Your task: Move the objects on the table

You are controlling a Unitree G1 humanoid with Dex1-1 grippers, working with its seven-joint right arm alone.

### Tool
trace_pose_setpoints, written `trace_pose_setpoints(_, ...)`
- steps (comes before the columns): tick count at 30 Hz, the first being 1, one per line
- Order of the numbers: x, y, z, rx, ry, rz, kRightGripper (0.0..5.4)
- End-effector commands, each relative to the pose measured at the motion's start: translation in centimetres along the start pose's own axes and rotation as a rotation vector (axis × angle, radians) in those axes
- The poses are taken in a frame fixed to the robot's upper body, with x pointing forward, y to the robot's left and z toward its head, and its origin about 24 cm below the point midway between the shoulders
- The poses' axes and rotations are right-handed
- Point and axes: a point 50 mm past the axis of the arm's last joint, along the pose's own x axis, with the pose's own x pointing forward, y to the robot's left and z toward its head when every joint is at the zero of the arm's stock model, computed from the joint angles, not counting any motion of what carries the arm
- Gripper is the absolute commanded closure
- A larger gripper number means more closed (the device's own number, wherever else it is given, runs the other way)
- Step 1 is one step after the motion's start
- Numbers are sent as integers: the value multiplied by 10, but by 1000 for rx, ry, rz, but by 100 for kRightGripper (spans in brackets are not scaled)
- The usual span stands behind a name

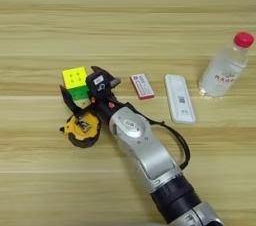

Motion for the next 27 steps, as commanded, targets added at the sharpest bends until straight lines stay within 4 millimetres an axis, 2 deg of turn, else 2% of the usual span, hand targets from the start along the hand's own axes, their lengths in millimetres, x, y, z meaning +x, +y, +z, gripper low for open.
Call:
trace_pose_setpoints(1, 23, 13, 30, 36, -102, 31, 4)
trace_pose_setpoints(15, 31, 8, 27, 35, -59, 32, 1)
trace_pose_setpoints(27, 30, 8, 27, 37, -57, 37, 157)
